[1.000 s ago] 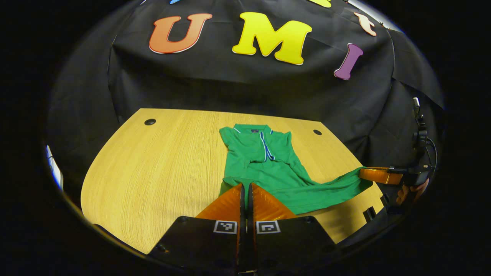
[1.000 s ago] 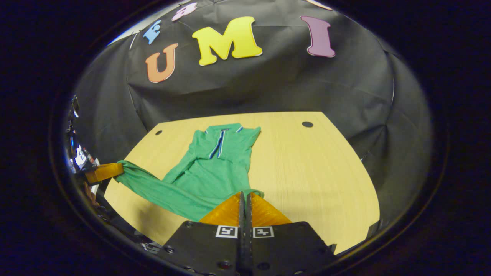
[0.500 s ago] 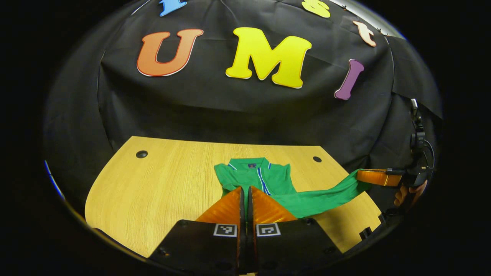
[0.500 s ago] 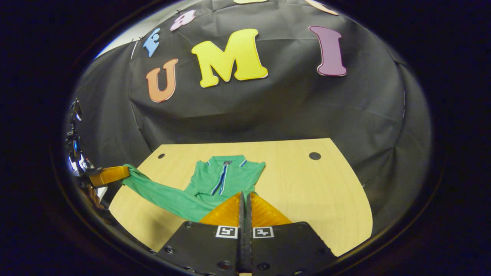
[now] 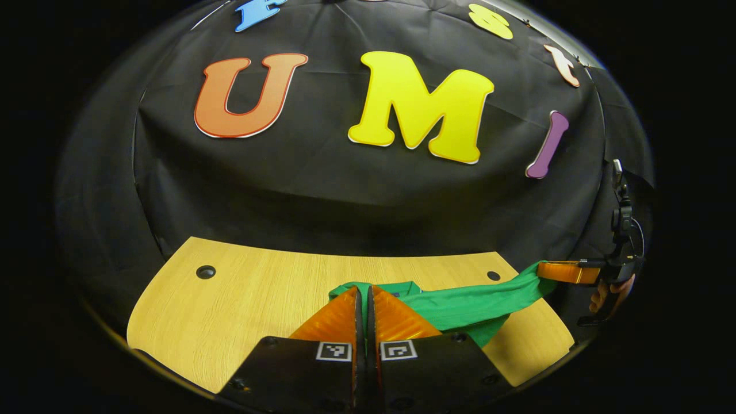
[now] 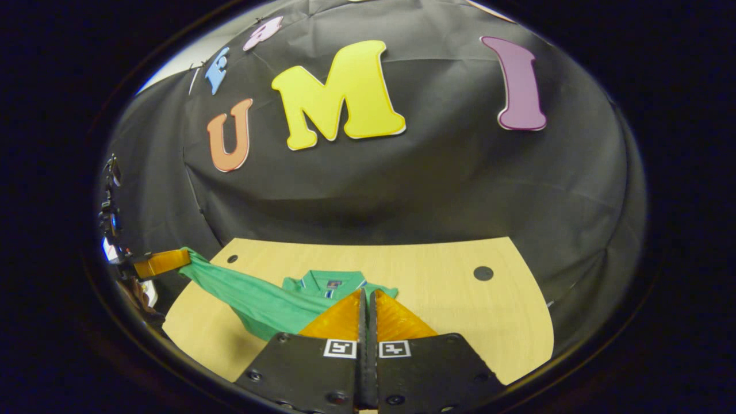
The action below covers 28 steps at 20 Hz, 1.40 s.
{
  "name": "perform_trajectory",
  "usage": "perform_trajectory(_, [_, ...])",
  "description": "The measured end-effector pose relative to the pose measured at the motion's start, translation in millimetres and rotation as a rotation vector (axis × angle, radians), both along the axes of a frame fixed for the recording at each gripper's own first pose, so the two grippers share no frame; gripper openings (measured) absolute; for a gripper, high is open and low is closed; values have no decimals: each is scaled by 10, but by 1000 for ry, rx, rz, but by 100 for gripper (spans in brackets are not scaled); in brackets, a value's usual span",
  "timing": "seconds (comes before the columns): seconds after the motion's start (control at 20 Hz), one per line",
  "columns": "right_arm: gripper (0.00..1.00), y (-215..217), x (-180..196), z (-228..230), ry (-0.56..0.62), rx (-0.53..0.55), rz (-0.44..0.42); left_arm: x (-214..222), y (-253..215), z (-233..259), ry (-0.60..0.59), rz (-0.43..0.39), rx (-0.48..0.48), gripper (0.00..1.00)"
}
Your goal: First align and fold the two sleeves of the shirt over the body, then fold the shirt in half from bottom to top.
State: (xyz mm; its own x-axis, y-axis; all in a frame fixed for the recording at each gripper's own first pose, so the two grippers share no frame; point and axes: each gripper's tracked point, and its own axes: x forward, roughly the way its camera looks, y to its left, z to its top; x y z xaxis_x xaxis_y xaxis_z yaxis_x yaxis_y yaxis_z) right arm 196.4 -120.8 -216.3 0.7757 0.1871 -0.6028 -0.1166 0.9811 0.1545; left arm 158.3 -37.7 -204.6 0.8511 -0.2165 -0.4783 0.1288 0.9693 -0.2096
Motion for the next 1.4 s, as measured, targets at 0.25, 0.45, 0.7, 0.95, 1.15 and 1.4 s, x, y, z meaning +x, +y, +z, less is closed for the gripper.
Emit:
perform_trajectory(0.25, [1, 64, 641, -191, 1, -3, 12, 560, 43, -266, 10, 19, 11, 6])
perform_trajectory(0.45, [0, 122, 945, -547, 39, -24, 23, 808, 18, -699, 65, 38, 14, 6])
perform_trajectory(0.7, [0, 94, 1079, -1199, 133, -60, 12, 942, -12, -1373, 161, 79, -9, 9])
perform_trajectory(0.95, [5, 82, 1071, -1571, 198, -82, -10, 975, 38, -1712, 200, 84, 63, 20])
perform_trajectory(1.15, [72, 43, 938, -1493, 172, -112, -24, 853, 34, -1661, 187, 95, 85, 100])
perform_trajectory(1.4, [96, 80, 707, -983, 69, -129, -55, 675, 54, -1188, 104, 110, 100, 100])
